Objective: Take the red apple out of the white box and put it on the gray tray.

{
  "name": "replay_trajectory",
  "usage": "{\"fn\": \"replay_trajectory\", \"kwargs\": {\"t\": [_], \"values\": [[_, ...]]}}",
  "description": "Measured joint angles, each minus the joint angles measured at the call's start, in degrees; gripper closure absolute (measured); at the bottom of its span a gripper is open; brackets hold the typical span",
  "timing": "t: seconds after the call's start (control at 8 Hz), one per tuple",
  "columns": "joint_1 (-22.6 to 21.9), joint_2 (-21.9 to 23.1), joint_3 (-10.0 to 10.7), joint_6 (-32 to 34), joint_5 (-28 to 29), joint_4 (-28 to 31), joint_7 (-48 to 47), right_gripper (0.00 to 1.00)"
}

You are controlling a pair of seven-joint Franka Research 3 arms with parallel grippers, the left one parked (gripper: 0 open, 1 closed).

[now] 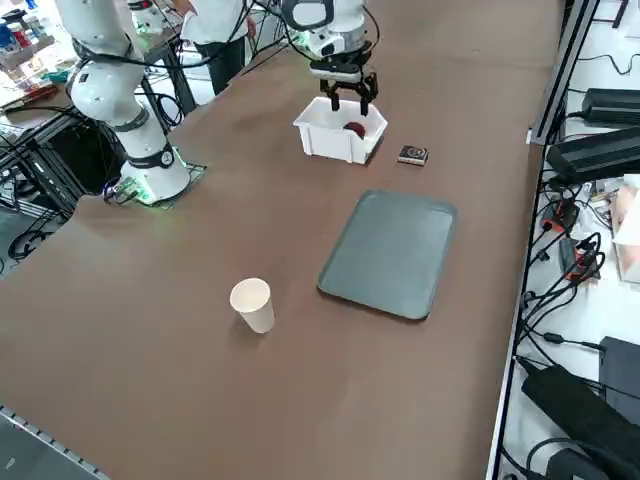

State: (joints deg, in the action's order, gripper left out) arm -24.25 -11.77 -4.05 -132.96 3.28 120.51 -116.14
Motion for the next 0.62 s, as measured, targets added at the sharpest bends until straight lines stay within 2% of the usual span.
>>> {"fn": "replay_trajectory", "kwargs": {"t": [0.62], "values": [[-2.65,-3.56,0.04,-1.15,0.00,0.01,-1.50,0.00]]}}
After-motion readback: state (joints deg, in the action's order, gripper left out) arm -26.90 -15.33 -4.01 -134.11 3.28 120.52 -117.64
